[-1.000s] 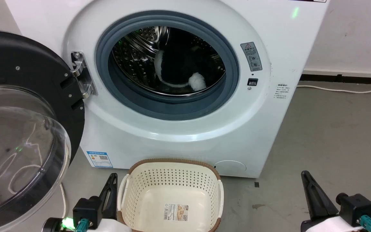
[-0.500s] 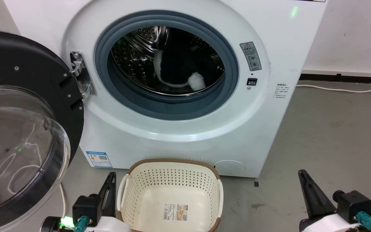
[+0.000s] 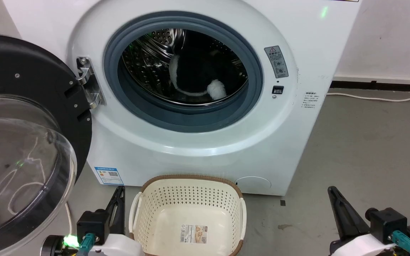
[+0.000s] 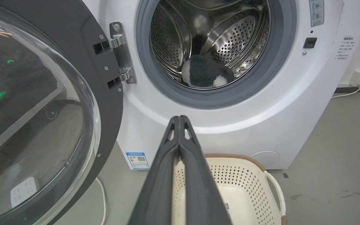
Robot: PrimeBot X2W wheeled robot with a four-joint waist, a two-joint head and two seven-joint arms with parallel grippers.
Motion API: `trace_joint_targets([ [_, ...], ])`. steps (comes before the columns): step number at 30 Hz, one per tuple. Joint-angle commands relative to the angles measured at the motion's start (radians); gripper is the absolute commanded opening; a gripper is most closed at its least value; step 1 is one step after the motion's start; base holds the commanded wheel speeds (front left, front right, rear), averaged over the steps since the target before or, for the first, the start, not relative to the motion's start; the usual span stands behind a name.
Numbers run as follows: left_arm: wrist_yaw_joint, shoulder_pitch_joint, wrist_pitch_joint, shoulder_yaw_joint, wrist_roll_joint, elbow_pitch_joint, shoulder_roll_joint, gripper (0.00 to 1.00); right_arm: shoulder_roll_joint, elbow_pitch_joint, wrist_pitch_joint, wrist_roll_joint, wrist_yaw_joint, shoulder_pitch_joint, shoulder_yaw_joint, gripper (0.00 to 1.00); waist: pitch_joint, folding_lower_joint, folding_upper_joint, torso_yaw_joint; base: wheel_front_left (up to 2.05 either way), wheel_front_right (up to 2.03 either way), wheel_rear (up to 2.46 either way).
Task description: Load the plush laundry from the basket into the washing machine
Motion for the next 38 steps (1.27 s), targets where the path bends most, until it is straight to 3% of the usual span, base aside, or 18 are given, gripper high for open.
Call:
trace_joint_targets([
  [1,-0.005,-0.01,0.004,0.003,0.009,-0.009,-0.004,0.0,0.0,-0.009,0.005,-0.008,-0.001,-0.02,0.002,0.0,0.0,-0.0001,0.0,0.0,0.0,0.0,0.0],
  [38,-0.012,-0.023,0.084,0.047,0.048,-0.058,-0.023,0.0,0.0,-0.044,0.085,-0.043,-0.001,-0.043,0.015,0.0,0.003,-0.0001,0.0,-0.007,0.0,0.0,0.0],
])
